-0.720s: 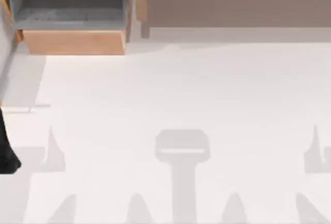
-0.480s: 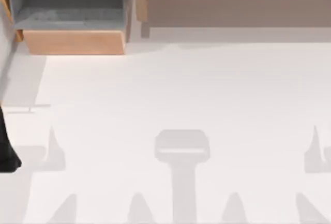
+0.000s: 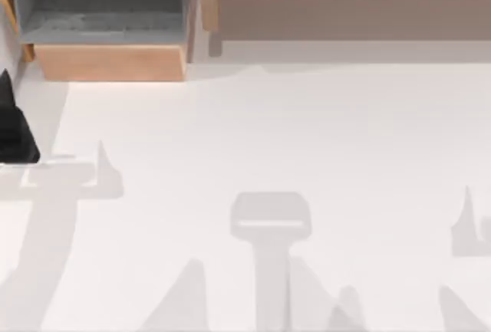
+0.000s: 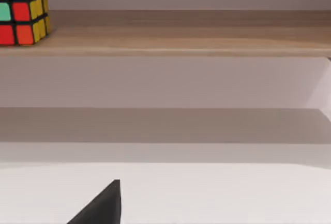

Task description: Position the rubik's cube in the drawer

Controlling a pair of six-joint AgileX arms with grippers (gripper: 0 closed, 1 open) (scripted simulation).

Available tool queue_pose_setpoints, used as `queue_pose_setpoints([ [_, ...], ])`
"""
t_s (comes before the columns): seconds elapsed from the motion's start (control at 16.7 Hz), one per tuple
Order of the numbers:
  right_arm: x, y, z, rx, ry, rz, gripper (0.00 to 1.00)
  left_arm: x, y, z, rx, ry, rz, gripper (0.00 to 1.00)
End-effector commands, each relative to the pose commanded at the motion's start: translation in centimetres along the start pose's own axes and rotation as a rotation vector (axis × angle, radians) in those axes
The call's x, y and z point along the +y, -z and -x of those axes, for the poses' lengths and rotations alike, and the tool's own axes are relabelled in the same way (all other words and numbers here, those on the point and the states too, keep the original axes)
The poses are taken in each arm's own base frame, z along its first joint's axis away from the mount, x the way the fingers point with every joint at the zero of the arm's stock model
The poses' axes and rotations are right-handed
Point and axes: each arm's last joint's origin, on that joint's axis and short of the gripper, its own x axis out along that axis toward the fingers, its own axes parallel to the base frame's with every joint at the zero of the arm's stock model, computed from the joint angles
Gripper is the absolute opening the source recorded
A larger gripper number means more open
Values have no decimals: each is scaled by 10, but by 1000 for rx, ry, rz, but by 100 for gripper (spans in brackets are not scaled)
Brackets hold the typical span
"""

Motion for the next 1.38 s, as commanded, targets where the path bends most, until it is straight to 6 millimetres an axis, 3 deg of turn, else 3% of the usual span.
queue_pose_setpoints([
  [0.18,0,0,0,0,0,0,100,-27,-51,-44,-28,-6,17,100],
  [0.3,0,0,0,0,0,0,100,-57,-78,-85,-52,-9,37,100],
  [0.42,0,0,0,0,0,0,100,-96,-93,-128,-77,-10,61,100],
  [0.54,0,0,0,0,0,0,100,-143,-94,-167,-100,-6,82,100],
  [0.78,0,0,0,0,0,0,100,-241,-64,-217,-127,8,101,100],
  [1.02,0,0,0,0,0,0,100,-323,-4,-233,-110,21,71,100],
  [1.2,0,0,0,0,0,0,100,-362,44,-232,-82,24,30,100],
  [1.38,0,0,0,0,0,0,100,-378,67,-230,-69,24,11,100],
])
